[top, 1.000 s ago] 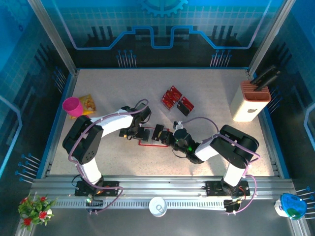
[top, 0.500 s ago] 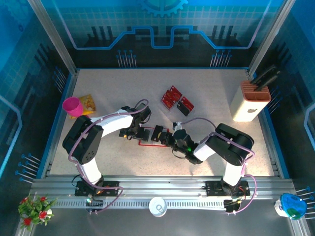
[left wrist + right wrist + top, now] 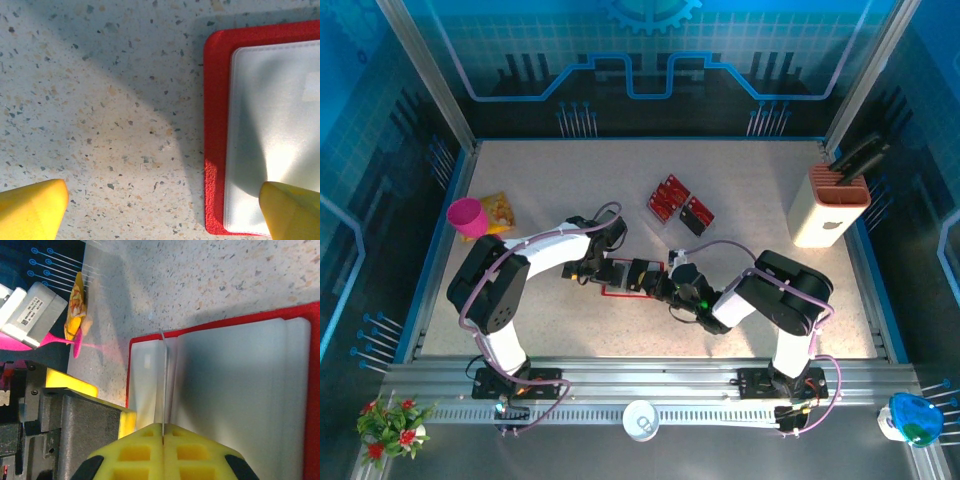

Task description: Put the credit cards into the card holder

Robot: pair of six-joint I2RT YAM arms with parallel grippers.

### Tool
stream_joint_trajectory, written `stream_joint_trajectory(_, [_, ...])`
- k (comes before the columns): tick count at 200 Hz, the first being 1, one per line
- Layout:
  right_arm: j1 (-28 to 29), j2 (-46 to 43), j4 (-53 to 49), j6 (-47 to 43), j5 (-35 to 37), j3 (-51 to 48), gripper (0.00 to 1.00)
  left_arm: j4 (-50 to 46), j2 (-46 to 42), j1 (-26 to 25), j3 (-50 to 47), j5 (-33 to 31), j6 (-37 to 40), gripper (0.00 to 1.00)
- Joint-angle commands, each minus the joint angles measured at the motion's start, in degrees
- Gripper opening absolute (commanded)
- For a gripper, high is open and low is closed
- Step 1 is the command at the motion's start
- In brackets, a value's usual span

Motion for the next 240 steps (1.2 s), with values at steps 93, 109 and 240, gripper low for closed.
stream_joint_trajectory(93, [0.4,-3.2,-16.9,0.5,-3.3,4.7,0.00,-0.9,1.3,-0.2,-0.9,0.0,-0.5,0.99])
stream_joint_trajectory(109, [0.4,-3.1,-17.7,0.9,-3.6,5.0,0.00,-0.9,1.3,-0.2,-0.9,0.0,-0.5,0.99])
stream_joint_trajectory(240, [-0.1,-3.3,-24.7,1.5,-7.2,7.3,0.00,-0.2,1.4,-0.2,-1.4,0.2,-0.5,0.99])
